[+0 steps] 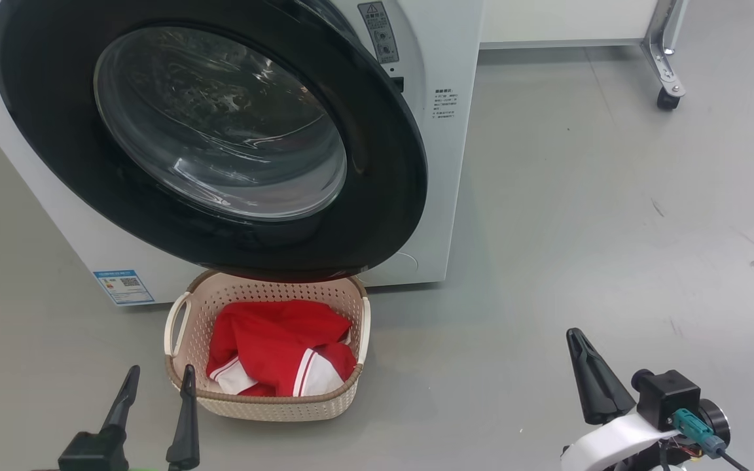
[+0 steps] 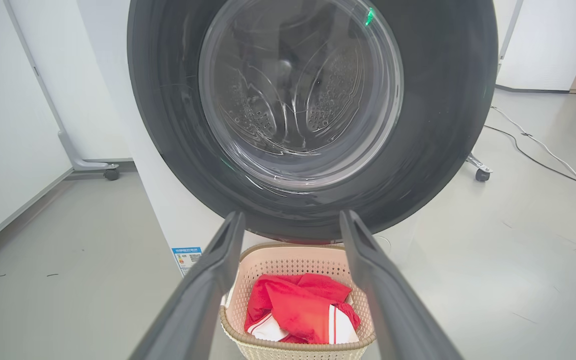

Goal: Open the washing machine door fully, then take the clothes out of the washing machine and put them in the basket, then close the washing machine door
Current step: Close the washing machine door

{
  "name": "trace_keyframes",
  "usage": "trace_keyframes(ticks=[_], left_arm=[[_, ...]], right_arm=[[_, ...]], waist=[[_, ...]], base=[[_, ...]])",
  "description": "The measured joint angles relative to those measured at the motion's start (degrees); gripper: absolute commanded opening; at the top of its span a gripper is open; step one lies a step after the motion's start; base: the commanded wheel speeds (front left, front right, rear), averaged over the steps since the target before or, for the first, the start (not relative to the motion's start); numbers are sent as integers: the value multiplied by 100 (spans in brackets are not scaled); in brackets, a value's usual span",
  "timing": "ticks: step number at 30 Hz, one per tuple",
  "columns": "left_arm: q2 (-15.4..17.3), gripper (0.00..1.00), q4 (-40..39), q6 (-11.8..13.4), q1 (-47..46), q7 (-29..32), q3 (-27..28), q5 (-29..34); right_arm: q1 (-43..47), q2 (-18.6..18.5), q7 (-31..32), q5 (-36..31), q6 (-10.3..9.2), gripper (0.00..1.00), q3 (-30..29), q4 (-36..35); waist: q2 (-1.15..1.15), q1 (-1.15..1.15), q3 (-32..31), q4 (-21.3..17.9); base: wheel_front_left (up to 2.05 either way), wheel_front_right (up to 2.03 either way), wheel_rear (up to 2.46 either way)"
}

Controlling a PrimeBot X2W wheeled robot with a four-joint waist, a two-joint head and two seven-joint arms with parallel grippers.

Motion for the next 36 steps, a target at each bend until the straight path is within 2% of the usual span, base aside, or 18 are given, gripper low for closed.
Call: trace_keyframes(ticks=[5,8,15,22,29,36], left_arm=[[-5,100,-9,2,-1,15,-16,48],[-27,100,-34,2,-3,54,-45,130],[-66,100,-177,2,-14,60,-44,157],[-133,100,-253,2,-80,78,-56,289],[-207,100,-346,2,-300,78,-156,332],[-333,100,-420,2,-565,77,-225,383]], right_arm=[[-41,-41,0,-11,52,0,40,35],[-210,-114,0,-60,153,0,115,40],[-971,-119,63,-157,346,0,478,-15],[-1751,-118,221,-213,448,0,808,-41],[-2569,-93,459,-170,500,0,1122,74],[-3330,-93,644,22,501,0,1199,318]], waist=[[0,0,0,35],[0,0,13,121],[0,0,144,248],[0,0,368,340],[0,0,672,468],[0,0,1004,633]], base=[[0,0,0],[0,0,0],[0,0,0],[0,0,0],[0,0,0],[0,0,0]])
